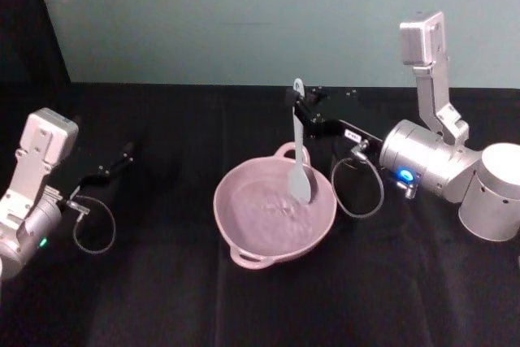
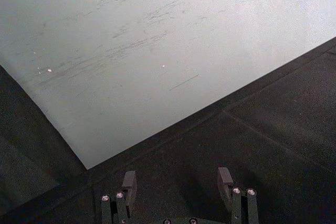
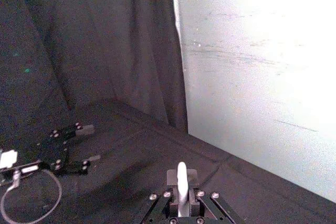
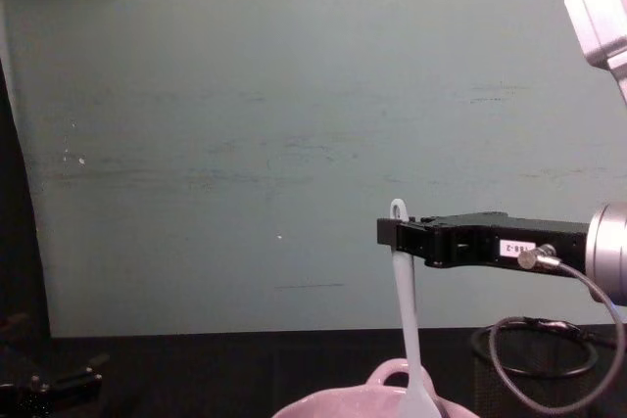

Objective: Use the one hand to pick up the spoon and stir the clear water in the bowl.

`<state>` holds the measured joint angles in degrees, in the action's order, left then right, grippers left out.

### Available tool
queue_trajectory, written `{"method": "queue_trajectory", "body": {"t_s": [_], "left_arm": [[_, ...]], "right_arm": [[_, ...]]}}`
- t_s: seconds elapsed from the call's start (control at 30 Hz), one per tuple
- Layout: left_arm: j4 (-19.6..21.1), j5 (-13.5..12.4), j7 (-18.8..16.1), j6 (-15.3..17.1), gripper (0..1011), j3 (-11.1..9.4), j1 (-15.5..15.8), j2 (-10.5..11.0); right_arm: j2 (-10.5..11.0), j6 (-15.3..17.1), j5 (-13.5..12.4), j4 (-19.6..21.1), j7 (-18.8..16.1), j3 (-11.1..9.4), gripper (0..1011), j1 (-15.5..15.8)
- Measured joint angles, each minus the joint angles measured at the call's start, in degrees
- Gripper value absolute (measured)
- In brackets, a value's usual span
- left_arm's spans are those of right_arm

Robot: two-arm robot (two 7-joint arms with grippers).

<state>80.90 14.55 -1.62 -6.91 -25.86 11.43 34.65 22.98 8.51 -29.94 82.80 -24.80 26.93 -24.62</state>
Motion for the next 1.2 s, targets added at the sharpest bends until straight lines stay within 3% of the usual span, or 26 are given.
{"method": "queue_trajectory", "body": {"t_s": [0.33,0.63,0.97,1.2], "left_arm": [[0.0,0.0,0.0,0.0,1011,0.0,0.0,0.0],[0.0,0.0,0.0,0.0,1011,0.0,0.0,0.0],[0.0,0.0,0.0,0.0,1011,0.0,0.0,0.0],[0.0,0.0,0.0,0.0,1011,0.0,0.0,0.0]], "right_arm": [[1.3,2.0,0.8,6.1,-0.3,1.5,110,2.7],[-0.4,2.2,1.1,8.0,-1.4,4.1,110,2.9],[-3.8,0.7,0.6,2.3,-2.7,5.6,110,-0.1],[-5.5,-1.0,-0.3,-3.9,-2.9,4.5,110,-2.5]]}}
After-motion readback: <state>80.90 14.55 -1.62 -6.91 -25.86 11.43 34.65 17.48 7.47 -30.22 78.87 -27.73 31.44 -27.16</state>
